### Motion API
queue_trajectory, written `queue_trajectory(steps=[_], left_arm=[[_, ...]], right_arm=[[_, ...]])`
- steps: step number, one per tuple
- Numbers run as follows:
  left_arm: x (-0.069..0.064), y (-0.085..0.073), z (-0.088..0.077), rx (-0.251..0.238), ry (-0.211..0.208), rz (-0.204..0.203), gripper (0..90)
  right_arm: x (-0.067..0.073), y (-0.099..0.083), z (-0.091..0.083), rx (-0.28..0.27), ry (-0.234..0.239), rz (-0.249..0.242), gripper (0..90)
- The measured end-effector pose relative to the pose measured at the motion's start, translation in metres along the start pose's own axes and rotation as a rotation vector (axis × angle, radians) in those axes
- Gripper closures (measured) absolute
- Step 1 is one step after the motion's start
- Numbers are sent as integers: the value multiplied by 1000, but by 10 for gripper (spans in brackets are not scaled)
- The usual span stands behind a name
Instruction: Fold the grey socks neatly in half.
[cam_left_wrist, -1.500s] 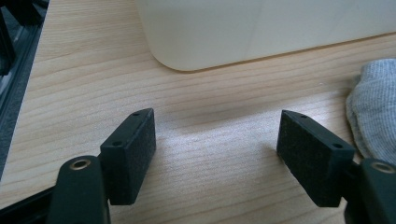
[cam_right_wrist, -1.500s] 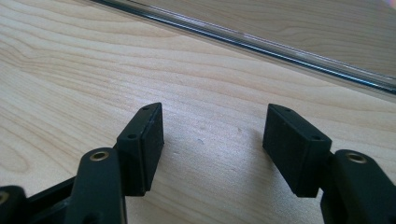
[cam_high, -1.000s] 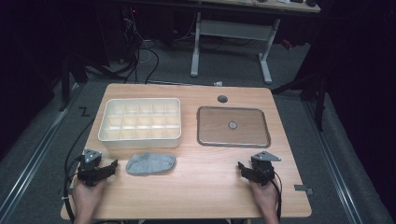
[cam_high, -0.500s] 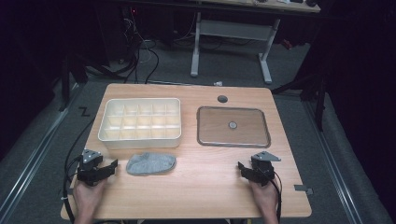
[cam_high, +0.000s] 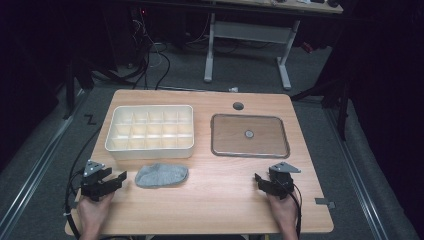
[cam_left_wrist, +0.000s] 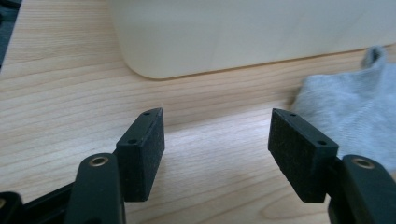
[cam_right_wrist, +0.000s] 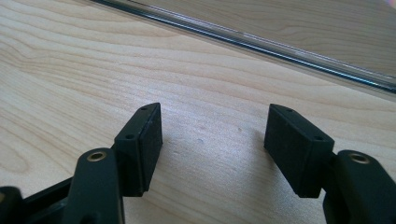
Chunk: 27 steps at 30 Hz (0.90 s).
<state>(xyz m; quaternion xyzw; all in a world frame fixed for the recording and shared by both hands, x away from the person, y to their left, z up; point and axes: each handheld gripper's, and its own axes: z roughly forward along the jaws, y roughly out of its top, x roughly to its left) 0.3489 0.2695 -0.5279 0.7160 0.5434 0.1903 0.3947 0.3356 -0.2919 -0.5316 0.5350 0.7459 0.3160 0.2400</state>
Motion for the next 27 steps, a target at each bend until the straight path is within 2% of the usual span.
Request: queue_trajectory(steps=[4, 5, 12, 13, 20, 23, 26, 27], left_arm=[[-4, 3, -6, -20, -25, -3, 368], [-7, 4, -9, -23, -43, -6, 369], [-19, 8, -10, -2, -79, -8, 388], [-24, 9, -9, 1, -95, 1, 395], [-42, 15, 2, 32, -121, 50, 429], [-47, 16, 8, 46, -114, 71, 445], [-50, 15, 11, 58, -117, 75, 459], [-52, 15, 14, 65, -112, 89, 469]], right_arm=[[0, 0, 0, 0, 1, 0, 374], [0, 0, 0, 0, 0, 0, 374], [0, 0, 0, 0, 0, 0, 374], [0, 0, 0, 0, 0, 0, 374], [0, 0, 0, 0, 0, -1, 374], [0, 0, 0, 0, 1, -1, 374], [0, 0, 0, 0, 1, 1, 374], [0, 0, 0, 0, 1, 0, 373]])
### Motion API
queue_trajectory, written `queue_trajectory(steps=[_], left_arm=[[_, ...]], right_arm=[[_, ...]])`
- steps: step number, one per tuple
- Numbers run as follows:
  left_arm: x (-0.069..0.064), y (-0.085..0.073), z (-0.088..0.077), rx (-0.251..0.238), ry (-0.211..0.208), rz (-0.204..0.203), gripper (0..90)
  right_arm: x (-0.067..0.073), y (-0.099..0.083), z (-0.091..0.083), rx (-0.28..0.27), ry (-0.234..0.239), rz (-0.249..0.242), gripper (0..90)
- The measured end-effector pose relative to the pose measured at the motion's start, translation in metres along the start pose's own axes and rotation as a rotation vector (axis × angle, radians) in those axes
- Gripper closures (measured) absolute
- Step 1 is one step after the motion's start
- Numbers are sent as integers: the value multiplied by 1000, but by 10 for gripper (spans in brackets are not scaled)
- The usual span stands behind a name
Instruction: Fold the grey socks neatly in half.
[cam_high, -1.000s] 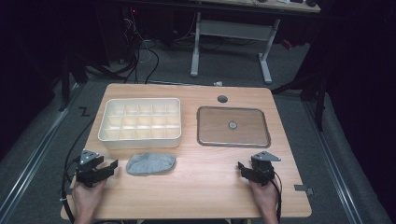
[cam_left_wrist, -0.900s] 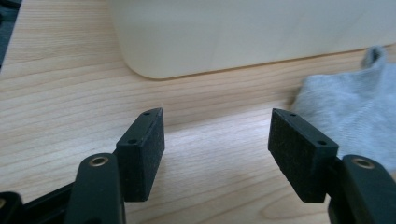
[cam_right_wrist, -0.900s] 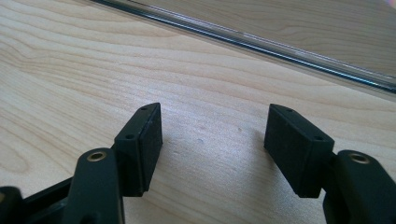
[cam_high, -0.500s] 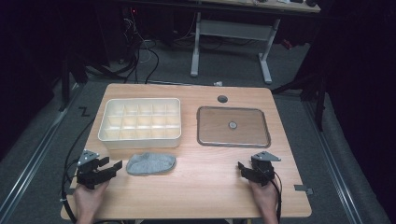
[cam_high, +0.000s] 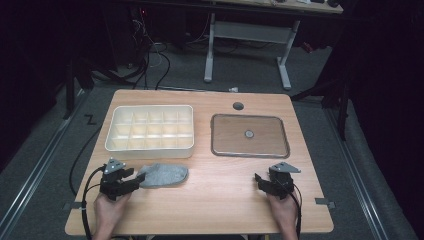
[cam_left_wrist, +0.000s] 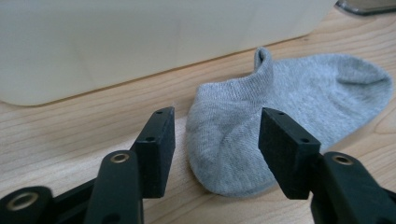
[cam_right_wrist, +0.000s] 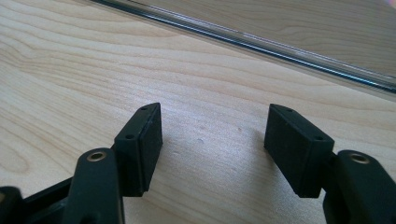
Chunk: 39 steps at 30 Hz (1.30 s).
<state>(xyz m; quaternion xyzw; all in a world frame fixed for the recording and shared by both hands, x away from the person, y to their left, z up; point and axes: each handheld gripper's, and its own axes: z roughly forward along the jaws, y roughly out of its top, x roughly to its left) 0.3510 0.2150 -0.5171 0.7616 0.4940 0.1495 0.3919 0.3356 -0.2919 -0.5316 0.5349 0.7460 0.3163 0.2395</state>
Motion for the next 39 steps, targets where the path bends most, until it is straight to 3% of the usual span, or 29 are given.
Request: queue_trajectory(steps=[5, 14, 24, 39], left_arm=[[-2, 0, 8, 18, -6, 6, 487], [-11, 0, 15, 51, 3, 57, 496], [-18, 1, 20, 50, 0, 64, 495], [-36, 2, 30, 59, -36, 63, 491]], right_arm=[[0, 0, 0, 0, 0, 0, 373], [0, 0, 0, 0, -2, 1, 373], [0, 0, 0, 0, -1, 0, 370], [0, 0, 0, 0, -2, 2, 371]])
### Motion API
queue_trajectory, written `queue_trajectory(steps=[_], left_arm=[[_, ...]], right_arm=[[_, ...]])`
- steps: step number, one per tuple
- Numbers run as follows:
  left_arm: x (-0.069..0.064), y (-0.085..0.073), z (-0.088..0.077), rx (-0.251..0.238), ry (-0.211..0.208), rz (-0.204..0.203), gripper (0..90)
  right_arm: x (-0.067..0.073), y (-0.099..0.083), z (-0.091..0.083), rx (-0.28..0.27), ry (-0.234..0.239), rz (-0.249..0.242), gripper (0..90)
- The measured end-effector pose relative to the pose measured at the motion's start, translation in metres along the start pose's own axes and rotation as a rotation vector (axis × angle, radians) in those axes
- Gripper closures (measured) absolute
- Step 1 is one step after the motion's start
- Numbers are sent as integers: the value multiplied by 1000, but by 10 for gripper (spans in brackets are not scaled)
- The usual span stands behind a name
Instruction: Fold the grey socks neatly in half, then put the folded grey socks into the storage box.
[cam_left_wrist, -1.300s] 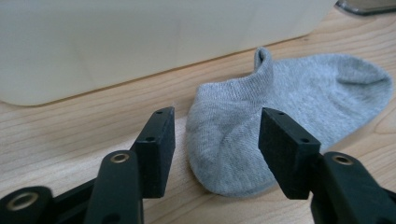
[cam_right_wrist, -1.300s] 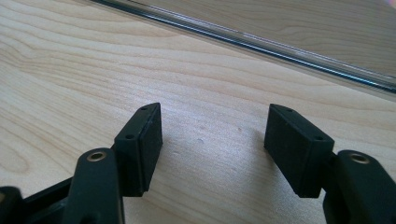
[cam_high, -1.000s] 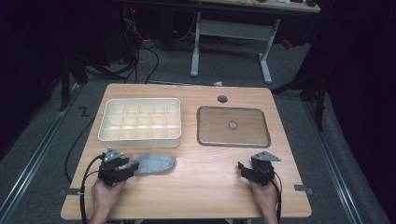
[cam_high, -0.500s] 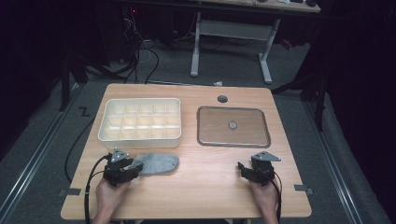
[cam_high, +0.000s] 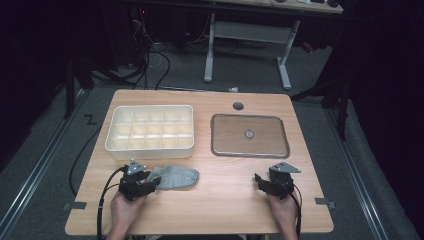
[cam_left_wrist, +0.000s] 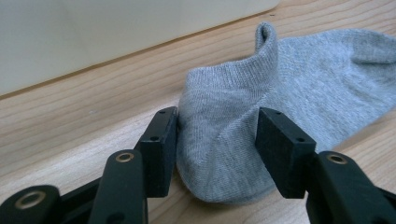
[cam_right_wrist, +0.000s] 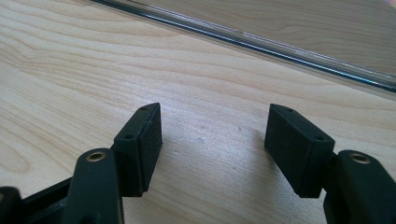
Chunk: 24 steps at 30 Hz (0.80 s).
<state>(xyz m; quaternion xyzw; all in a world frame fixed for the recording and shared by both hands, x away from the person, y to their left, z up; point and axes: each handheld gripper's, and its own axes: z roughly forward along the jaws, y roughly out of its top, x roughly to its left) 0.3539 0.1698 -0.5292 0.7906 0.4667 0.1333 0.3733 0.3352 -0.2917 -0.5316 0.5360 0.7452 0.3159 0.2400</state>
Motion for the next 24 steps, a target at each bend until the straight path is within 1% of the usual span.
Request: queue_trajectory(steps=[3, 8, 14, 15, 24], left_arm=[[-3, 2, 1, 5, -3, 1, 489], [-10, 4, 4, 13, 4, 15, 489], [-17, 6, 7, 15, 4, 5, 489], [-19, 7, 8, 17, -2, 4, 489], [-31, 11, 15, 13, -11, 13, 467]], right_arm=[[0, 0, 0, 0, 0, 0, 371], [0, 0, 0, 0, -1, 0, 370], [0, 0, 0, 0, 1, -1, 368], [0, 0, 0, 0, 1, -1, 368], [0, 0, 0, 0, 2, -2, 368]])
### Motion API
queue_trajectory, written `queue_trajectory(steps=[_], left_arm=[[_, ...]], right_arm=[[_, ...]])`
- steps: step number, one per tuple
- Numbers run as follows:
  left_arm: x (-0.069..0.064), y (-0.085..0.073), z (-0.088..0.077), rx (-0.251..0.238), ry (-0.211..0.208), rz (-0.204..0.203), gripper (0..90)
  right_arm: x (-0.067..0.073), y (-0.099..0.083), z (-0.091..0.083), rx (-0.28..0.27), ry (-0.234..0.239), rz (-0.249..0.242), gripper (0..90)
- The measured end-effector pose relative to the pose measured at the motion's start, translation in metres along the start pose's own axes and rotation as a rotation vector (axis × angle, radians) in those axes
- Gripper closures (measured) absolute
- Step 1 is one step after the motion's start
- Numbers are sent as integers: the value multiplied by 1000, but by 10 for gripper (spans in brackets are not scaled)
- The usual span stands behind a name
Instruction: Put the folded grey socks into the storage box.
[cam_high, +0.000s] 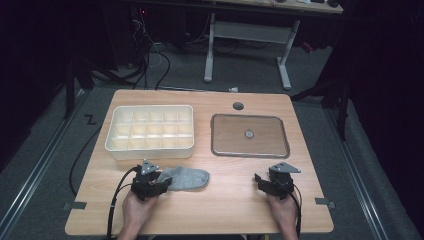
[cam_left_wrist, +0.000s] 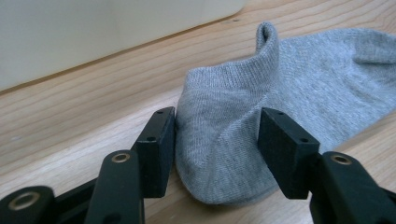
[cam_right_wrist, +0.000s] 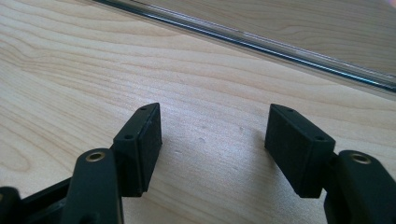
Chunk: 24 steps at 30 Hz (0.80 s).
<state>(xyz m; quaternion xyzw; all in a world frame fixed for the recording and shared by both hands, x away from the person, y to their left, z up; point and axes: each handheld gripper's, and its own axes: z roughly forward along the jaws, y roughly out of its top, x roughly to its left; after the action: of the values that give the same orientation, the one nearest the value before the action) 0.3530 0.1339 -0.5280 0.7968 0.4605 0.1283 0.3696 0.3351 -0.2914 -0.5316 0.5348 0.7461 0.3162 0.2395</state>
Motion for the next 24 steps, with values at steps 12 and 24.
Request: queue_trajectory(steps=[12, 24], left_arm=[[-10, 6, 8, -4, 14, -4, 448], [-18, 9, 16, -22, 5, 0, 427]], right_arm=[[0, 0, 0, -2, 6, -6, 379], [1, 0, 0, 1, 12, -14, 367]])
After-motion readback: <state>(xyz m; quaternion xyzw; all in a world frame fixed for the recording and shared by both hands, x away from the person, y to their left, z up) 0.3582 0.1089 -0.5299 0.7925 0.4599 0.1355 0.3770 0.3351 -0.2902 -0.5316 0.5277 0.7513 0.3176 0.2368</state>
